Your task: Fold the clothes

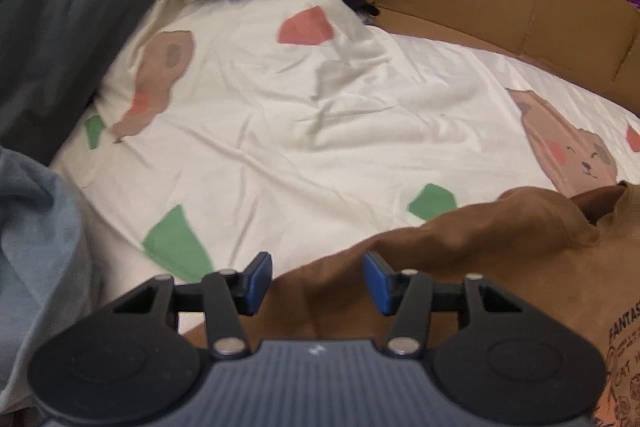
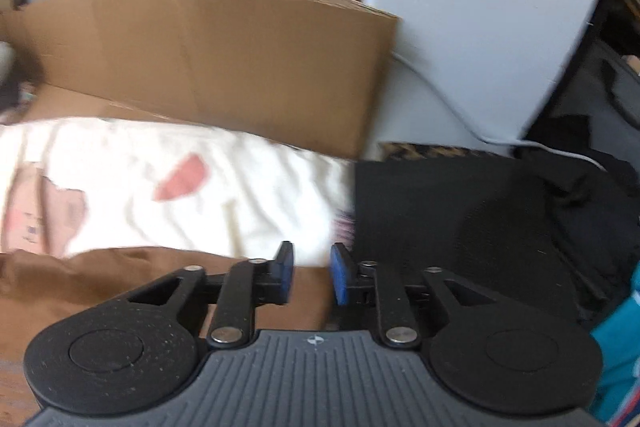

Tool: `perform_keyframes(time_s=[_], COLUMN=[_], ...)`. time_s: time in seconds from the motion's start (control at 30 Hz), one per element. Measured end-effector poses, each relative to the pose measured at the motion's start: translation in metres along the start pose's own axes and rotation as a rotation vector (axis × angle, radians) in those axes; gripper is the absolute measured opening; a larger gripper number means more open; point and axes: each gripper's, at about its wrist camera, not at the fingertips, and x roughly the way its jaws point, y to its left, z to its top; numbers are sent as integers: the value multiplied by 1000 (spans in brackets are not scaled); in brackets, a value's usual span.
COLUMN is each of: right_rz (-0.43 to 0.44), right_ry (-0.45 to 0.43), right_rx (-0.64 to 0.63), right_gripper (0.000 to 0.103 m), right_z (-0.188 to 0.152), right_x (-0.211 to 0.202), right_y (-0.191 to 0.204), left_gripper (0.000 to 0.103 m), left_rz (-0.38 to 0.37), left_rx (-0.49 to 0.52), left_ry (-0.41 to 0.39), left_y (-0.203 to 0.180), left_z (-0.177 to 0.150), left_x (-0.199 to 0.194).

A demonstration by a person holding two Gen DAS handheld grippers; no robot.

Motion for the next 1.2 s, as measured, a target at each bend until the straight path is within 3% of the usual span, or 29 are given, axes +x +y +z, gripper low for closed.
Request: perform_keyframes(time_s=[0.1,0.37,0.6,0.83,1.2], right_rz=[48,251,367,443,512], right_ry=[-12,-25,-1,61,102], right_rx=[-38,-116,-207,-301,-419], right_gripper=[37,37,37,37,37], right_z=[3,17,18,6,-18], right_x=[0,19,50,78,69], right_y=[18,83,154,210,237], left_gripper=[55,55,55,55,55], left_rz=[-31,-94,-78,-139,-192], left_rx=[12,31,62,87,160], left_ry=[-11,-60,-52,-22,2], left_y=[-10,-38,-61,-88,-103], left_z=[3,28,44,46,27], left_x=[3,9,40,52,43])
